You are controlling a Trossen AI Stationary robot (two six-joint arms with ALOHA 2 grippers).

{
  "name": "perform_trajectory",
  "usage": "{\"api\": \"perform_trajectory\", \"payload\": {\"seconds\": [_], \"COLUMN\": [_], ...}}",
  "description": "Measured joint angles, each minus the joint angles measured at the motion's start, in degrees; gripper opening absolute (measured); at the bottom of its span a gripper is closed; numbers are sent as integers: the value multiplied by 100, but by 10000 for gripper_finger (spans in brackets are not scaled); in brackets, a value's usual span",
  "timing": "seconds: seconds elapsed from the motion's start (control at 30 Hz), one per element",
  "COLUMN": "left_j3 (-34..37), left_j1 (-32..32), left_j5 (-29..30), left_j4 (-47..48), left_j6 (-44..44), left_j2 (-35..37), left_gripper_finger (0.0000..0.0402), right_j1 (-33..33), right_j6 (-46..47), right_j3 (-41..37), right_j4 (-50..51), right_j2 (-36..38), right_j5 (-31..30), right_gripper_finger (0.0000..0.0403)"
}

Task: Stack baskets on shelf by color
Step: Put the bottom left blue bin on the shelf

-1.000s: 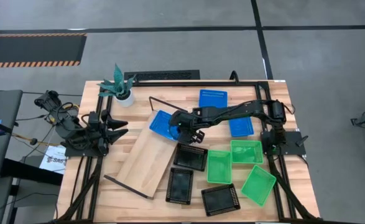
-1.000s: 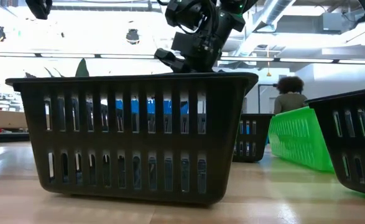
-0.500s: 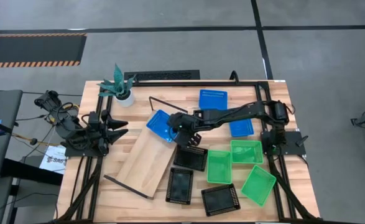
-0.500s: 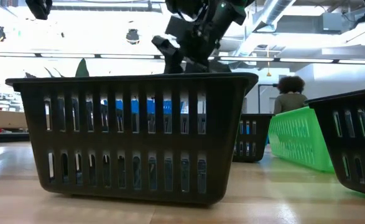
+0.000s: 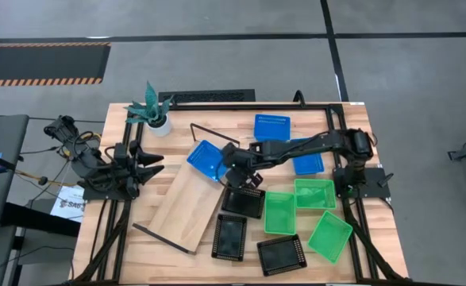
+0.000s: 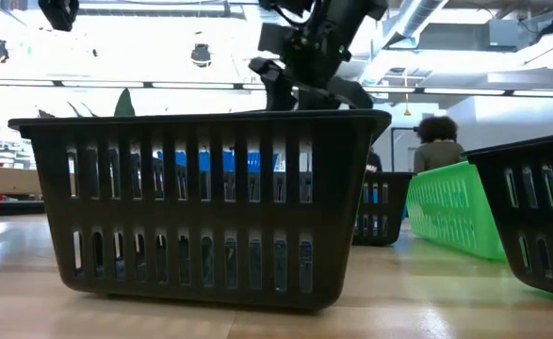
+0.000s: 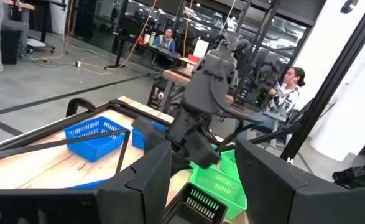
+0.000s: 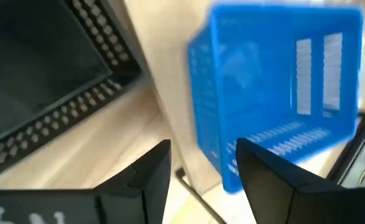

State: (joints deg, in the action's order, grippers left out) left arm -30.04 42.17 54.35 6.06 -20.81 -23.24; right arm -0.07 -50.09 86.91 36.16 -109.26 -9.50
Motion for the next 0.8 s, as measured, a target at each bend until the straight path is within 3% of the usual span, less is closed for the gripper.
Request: {"api": "perform_trajectory", "payload": {"seconds": [0.47, 0.8], "left_j3": [0, 0], "left_j1": [0, 0], "left_j5": [2, 2], "left_j4": [116, 135], "left_j6": [-79, -108], "left_j2": [-1, -1], "left_gripper_finger": [169, 169], "right_j1": [-532, -339], "right_j6": [209, 222], "right_j3": [2, 2], "right_j4": [-245, -560], "right_j2": [-67, -45], "right_j5": [-28, -113], "right_gripper_finger": [161, 141]}}
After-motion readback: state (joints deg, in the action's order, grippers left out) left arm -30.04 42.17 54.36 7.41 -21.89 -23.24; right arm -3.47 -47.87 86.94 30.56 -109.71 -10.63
